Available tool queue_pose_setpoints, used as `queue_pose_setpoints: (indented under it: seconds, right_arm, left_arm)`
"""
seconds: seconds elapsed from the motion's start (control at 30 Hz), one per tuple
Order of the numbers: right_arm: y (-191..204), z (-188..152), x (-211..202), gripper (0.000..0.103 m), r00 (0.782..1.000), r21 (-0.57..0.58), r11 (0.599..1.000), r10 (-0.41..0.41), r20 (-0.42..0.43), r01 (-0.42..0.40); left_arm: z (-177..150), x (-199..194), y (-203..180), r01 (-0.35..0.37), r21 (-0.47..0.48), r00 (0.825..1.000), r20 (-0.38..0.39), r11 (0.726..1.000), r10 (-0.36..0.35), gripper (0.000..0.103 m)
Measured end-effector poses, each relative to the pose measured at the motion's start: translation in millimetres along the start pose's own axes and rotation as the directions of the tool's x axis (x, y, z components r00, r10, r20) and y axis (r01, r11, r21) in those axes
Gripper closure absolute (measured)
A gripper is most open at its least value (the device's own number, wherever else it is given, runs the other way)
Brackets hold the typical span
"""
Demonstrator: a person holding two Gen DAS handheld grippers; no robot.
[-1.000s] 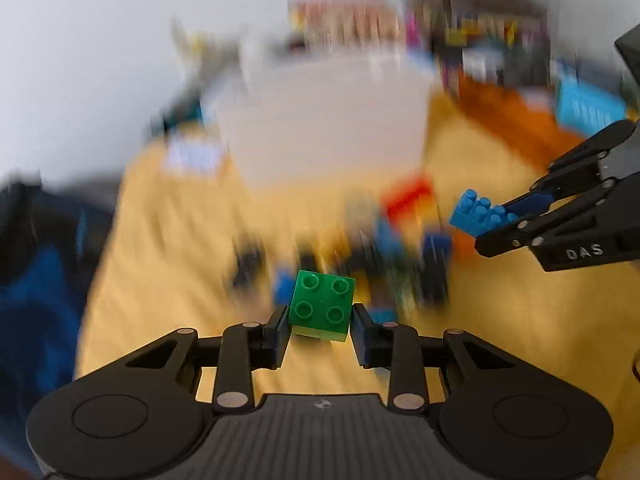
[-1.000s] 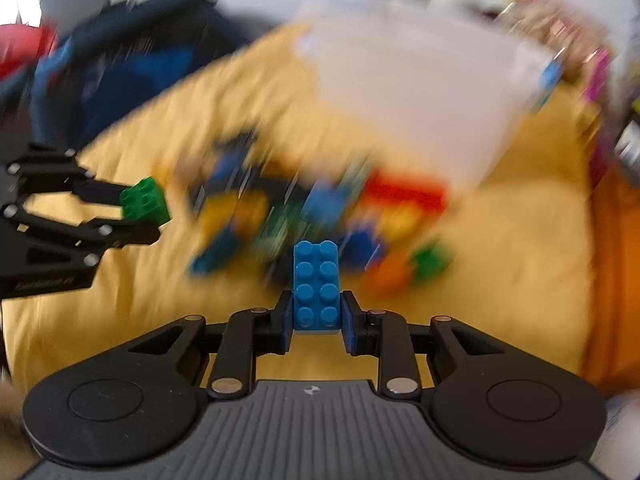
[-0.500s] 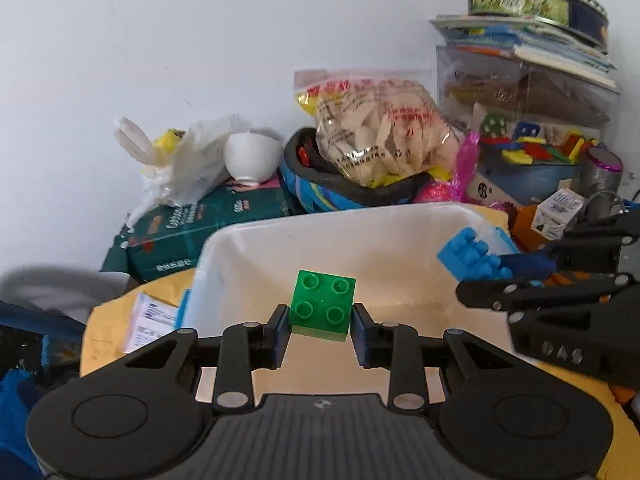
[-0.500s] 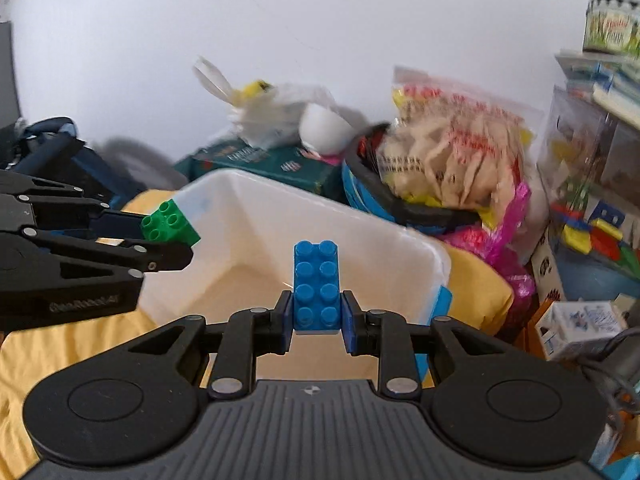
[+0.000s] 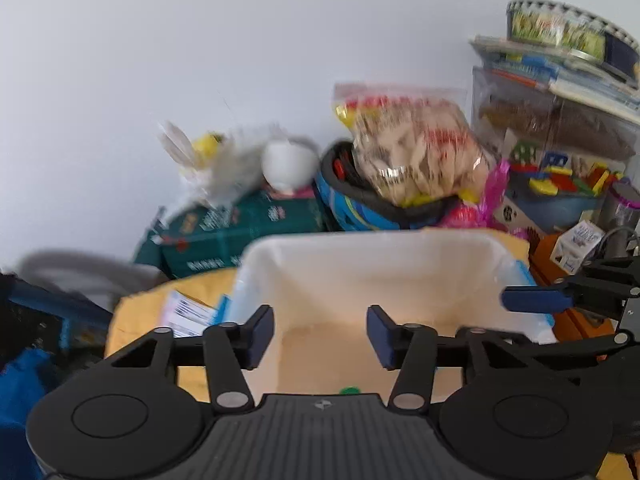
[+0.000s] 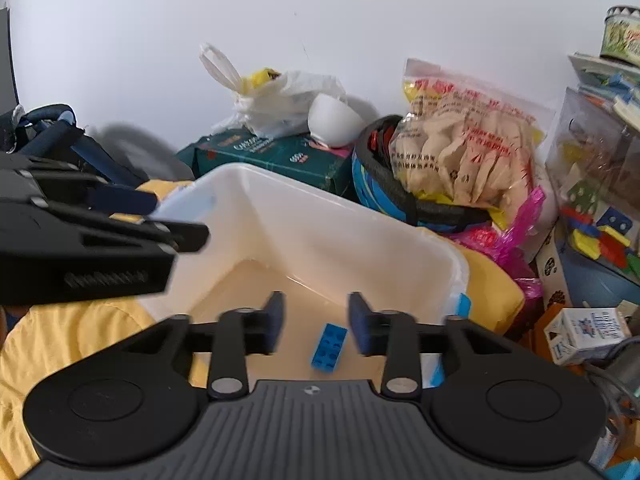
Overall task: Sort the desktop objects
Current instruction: 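Carry both bricks over the clear bin and open both grippers to drop them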
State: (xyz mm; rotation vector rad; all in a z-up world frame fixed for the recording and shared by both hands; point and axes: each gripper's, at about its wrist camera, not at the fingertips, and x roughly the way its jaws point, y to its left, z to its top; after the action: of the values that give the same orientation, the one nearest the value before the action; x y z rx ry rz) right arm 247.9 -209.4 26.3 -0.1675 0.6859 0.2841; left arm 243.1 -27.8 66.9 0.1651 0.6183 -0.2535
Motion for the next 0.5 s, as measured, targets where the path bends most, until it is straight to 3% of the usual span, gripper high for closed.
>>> queue_pose_setpoints:
  seconds: [0.1, 0.13, 0.17, 0.27, 0.37, 0.43, 0.5]
  right_arm:
    - [4, -6, -23, 0.028, 0.999, 0.005, 1.0, 0.018, 0.04, -0.018]
    - [5, -10, -31, 0.01, 0.998, 0.004, 1.0, 0.028, 0.052, -0.028]
    - [7, -18, -42, 0.0, 0.997, 0.0, 0.999, 0.035, 0.071, -0.035]
    - [15, -43, -68, 0.0, 0.994, -0.027, 0.998, 0.052, 0.098, -0.049]
    - [26, -80, -88, 0.0, 0.992, -0.035, 0.994, 0.108, 0.065, -0.105]
    - [33, -108, -93, 0.0, 0.988, -0.065, 0.986, 0.153, 0.016, -0.152]
    - [40, -134, -90, 0.003, 0.989, -0.082, 0.988, 0.129, -0.067, -0.134]
  left_arm:
    - [-15, -34, 0, -0.008, 0.026, 0.999, 0.047, 1.0, 0.007, 0.029]
    - [-23, -45, -1, -0.015, 0.036, 0.998, 0.058, 0.999, 0.013, 0.029]
    - [-34, -54, -3, -0.026, 0.048, 0.998, 0.066, 0.998, 0.022, 0.029]
    - [-80, -82, -9, -0.054, 0.066, 0.996, 0.071, 0.996, 0.05, 0.029]
    - [-129, -103, -15, -0.01, 0.064, 1.0, -0.004, 0.998, 0.01, 0.029]
    - [-162, -117, -21, 0.045, 0.052, 0.998, -0.044, 0.998, -0.043, 0.029]
    - [-187, -125, -30, 0.058, 0.04, 0.994, -0.097, 0.998, -0.054, 0.029]
